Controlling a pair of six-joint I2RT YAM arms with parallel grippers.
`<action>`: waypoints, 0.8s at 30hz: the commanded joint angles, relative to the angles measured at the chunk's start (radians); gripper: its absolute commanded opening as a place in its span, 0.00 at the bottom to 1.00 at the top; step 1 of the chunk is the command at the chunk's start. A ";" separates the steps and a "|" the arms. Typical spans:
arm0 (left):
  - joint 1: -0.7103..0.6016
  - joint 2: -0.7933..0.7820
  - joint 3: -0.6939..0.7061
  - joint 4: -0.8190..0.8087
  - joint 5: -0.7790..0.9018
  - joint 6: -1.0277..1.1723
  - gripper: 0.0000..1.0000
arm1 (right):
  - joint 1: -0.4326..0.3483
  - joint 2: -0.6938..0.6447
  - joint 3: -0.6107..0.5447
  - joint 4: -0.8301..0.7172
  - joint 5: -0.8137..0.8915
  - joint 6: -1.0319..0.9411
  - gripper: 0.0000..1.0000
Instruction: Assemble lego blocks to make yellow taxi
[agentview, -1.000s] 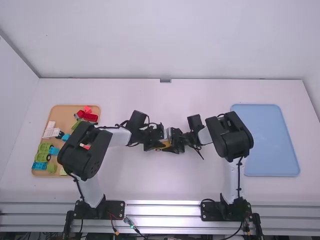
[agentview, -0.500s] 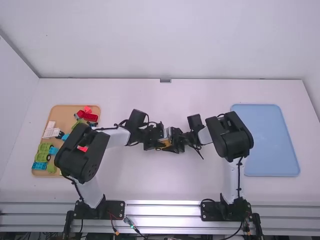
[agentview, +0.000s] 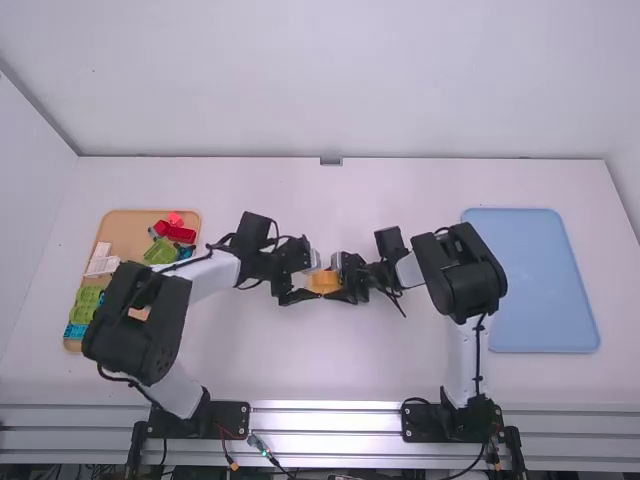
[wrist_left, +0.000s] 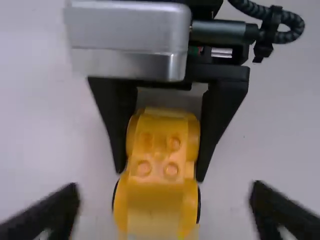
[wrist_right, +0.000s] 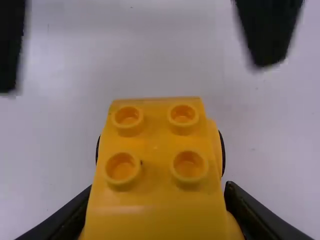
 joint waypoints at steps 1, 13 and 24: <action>0.047 -0.061 -0.010 -0.038 0.026 0.051 0.99 | -0.001 0.028 0.001 -0.009 0.048 0.024 0.52; 0.315 -0.111 -0.066 0.232 -0.013 -0.398 0.99 | -0.028 -0.046 0.109 -0.126 0.158 0.210 0.46; 0.321 -0.102 -0.275 0.715 -0.632 -0.988 0.99 | -0.309 -0.435 0.175 -0.488 0.480 0.321 0.40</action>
